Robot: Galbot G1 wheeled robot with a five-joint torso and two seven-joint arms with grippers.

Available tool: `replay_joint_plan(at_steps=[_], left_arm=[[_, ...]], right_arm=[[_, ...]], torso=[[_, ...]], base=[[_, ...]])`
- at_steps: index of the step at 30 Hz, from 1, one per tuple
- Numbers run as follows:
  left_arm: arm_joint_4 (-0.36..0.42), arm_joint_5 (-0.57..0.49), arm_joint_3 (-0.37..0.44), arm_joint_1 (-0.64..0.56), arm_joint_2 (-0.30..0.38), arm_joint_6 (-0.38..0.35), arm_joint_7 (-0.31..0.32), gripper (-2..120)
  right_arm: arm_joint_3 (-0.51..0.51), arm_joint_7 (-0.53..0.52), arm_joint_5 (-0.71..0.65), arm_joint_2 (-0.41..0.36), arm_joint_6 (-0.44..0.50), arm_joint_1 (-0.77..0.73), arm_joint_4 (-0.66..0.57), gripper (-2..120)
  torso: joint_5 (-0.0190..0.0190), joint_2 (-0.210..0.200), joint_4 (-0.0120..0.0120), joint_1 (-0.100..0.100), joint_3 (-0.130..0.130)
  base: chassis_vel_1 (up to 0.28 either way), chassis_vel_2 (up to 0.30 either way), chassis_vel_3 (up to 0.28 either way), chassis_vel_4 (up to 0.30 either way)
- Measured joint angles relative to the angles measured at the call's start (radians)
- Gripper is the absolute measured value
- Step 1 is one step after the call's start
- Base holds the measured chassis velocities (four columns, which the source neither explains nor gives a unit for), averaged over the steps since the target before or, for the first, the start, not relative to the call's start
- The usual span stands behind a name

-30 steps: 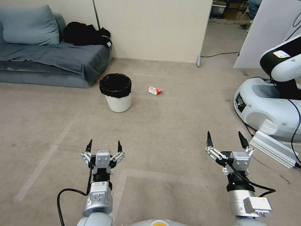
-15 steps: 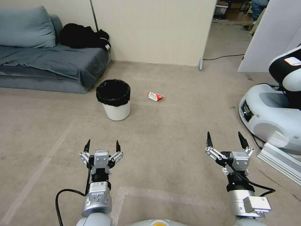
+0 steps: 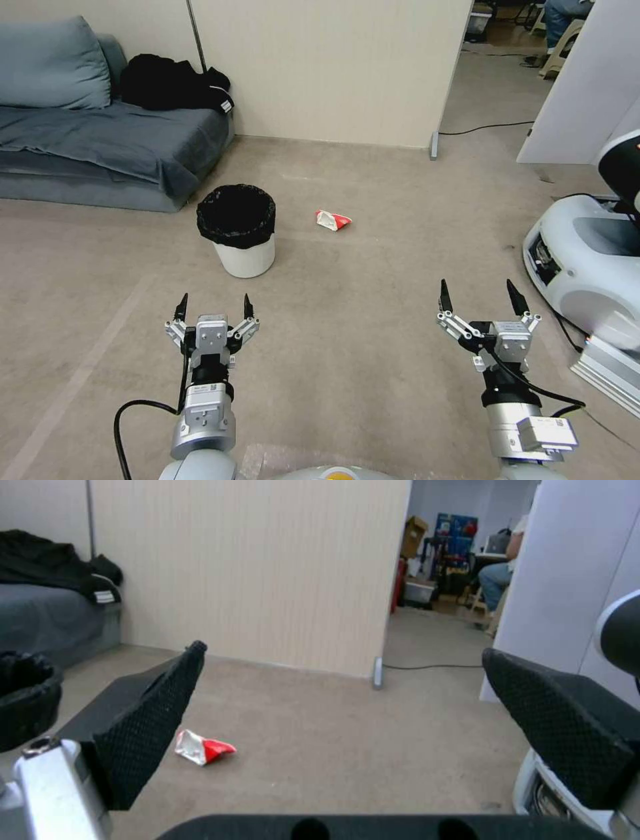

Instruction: Pick up the trash bin, then pick up the garbage from the floor and place it into the trash bin.

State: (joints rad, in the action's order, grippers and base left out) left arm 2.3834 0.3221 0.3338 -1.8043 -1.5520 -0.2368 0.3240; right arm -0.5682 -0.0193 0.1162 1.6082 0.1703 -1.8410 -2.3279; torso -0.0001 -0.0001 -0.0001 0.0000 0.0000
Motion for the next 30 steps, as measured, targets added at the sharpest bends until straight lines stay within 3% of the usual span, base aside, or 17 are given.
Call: replay_joint_plan(at_steps=[30], left_arm=[[0.016, 0.006, 0.006, -0.002, 0.002, -0.004, -0.005, 100]], right_arm=[[-0.001, -0.005, 0.012, 0.0, 0.004, -0.012, -0.004, 100]], torso=[[0.0, 0.0, 0.0, 0.0, 0.0]], base=[[-0.138, 0.135, 0.141, -0.142]])
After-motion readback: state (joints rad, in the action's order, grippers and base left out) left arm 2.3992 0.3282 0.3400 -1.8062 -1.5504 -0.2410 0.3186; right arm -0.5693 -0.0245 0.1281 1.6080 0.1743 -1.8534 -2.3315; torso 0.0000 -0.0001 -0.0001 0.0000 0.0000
